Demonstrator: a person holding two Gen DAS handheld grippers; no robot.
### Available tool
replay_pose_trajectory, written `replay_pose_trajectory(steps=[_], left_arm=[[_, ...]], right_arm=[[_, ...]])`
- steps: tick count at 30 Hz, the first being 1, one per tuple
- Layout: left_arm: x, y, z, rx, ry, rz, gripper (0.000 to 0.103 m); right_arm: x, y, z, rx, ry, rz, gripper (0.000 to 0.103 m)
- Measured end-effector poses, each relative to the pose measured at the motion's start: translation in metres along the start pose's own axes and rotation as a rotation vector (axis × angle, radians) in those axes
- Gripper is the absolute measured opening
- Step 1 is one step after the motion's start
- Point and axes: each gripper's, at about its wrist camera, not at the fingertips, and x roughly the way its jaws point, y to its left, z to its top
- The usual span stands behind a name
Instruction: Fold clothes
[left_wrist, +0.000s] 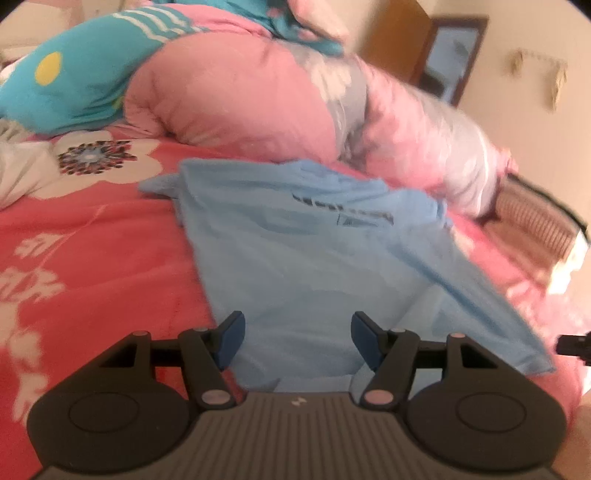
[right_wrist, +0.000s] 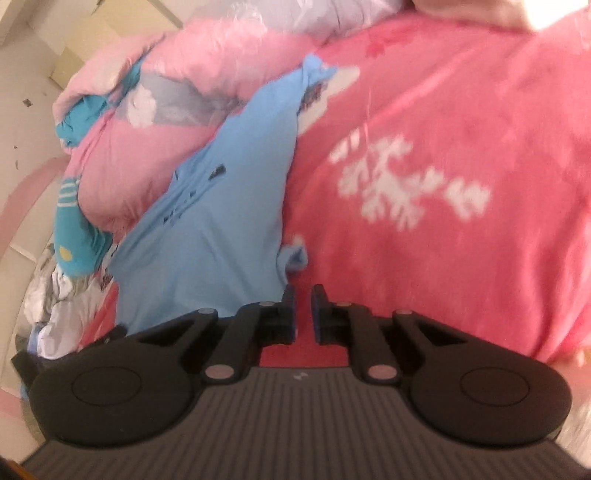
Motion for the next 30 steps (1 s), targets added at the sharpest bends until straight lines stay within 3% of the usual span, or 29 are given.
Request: replay_pose_trajectory(steps=[4, 9, 10, 12, 14, 18, 22, 28, 30], left_arm=[[-0.029, 0.022, -0.009, -0.128, -0.016, -0.016, 0.065], [-0.062, 0.034, -0.03, -0.192, -0.038, 0.031, 0.065], [-0.066, 0.034, -0.034, -0.201, -0.038, 0.036, 0.065], [-0.074, 0.036, -0.042, -0.219, -0.039, 0.046, 0.065], [-0.079, 0.034, -0.048, -0.22, -0.041, 0.044, 0.065], [-0.084, 0.032, -0.056, -0.246, -0.043, 0.011, 0.065], [-0.083, 0.024, -0.061, -0.227, -0.025, 0.011, 0.065], [-0.082, 0.009, -0.066, -0.173, 0.008, 0.032, 0.065], [-0.081, 0.003, -0.067, -0.144, 0.015, 0.05, 0.065]], right_arm=[[0.016, 0.006, 0.02, -0.05, -0.037, 0.014, 0.025], [0.063, 0.002, 0.031, -0.1, 0.045, -0.009, 0.026], [0.066, 0.003, 0.029, -0.12, 0.039, -0.009, 0.024], [0.067, 0.005, 0.024, -0.163, 0.028, -0.004, 0.006], [0.06, 0.004, 0.022, -0.166, 0.016, 0.033, 0.001], [0.026, -0.002, 0.023, -0.131, -0.113, 0.07, 0.001], [0.006, -0.02, 0.024, -0.078, -0.237, 0.041, 0.001], [0.013, -0.065, 0.015, 0.09, -0.318, 0.02, 0.001], [0.012, -0.077, 0.011, 0.153, -0.356, 0.062, 0.001]])
